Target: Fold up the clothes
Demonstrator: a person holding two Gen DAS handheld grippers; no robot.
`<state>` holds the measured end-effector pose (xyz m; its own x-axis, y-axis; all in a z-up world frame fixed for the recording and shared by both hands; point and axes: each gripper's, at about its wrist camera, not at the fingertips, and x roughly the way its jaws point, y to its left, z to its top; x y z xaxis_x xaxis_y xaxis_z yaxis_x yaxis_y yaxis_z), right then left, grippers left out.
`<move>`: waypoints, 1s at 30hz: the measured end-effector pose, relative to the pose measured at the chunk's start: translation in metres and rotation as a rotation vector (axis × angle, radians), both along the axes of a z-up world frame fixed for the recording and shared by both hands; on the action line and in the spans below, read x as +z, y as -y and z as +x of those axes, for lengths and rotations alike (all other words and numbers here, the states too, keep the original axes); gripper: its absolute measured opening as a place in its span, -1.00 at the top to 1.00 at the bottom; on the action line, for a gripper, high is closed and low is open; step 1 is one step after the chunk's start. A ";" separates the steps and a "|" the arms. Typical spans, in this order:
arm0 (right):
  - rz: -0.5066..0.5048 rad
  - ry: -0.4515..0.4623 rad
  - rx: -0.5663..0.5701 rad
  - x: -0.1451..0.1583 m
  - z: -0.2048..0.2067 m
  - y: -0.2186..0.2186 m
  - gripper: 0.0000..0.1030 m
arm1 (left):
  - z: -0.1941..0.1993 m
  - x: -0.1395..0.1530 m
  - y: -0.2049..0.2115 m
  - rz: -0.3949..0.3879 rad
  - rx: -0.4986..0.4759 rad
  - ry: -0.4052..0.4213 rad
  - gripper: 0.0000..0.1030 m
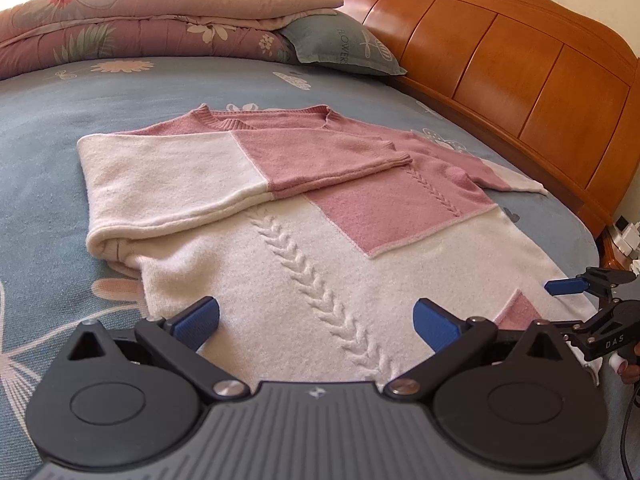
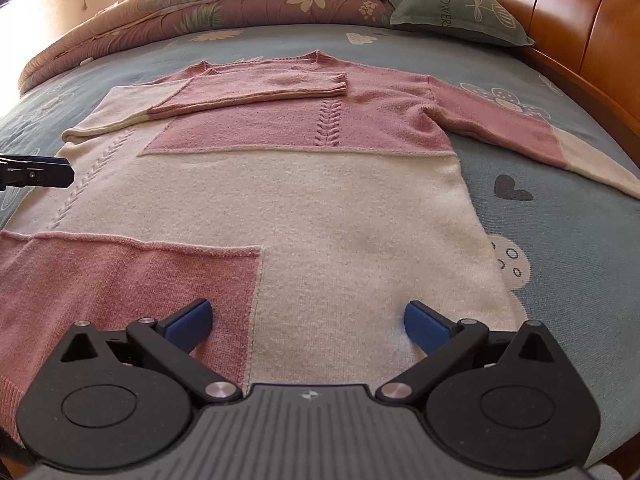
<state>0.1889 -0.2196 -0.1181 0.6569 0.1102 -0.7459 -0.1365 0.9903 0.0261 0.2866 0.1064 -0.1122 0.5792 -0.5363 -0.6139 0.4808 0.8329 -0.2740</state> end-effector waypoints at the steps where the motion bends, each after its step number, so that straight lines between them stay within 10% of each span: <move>1: 0.000 0.007 -0.004 -0.001 -0.001 0.000 -1.00 | 0.001 0.000 -0.001 -0.004 0.000 -0.002 -0.99; 30: 0.016 0.027 0.138 0.013 0.002 -0.057 -1.00 | 0.000 0.000 0.001 0.010 -0.002 0.001 -0.99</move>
<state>0.1906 -0.1623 -0.1047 0.6547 0.2127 -0.7254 -0.2723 0.9615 0.0362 0.2862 0.1054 -0.1123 0.5790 -0.5310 -0.6188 0.4826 0.8349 -0.2649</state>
